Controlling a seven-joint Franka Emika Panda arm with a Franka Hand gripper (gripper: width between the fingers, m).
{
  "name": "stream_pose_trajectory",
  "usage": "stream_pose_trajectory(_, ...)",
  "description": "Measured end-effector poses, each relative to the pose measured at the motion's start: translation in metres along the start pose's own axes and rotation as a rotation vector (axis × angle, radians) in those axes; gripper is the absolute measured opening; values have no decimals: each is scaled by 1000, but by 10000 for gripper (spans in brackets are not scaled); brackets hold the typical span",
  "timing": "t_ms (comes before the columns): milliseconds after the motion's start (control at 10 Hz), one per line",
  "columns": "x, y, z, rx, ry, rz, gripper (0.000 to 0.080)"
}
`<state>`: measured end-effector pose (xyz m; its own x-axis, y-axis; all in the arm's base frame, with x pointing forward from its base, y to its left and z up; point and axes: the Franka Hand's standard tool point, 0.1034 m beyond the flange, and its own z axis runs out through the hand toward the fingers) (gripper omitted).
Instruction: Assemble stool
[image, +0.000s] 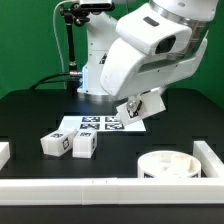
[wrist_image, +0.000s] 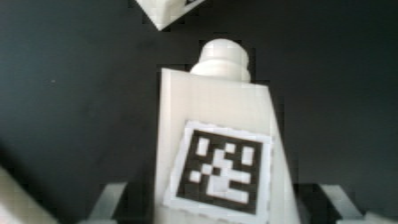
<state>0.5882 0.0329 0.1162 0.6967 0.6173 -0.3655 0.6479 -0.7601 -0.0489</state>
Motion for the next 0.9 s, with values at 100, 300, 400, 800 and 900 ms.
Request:
stream_pose_trajectory(100,2,4,-8,15,58,35,327)
stream_pose_trajectory(300,8,15,-12,-4,187,52,327)
stream_pose_trajectory(400,6,19,-12,-22,246,61,327)
stream_pose_trajectory(800,3,29,-11,-20,390,140,327)
stream_pose_trajectory(900,5,30,-12,4,423,178,327)
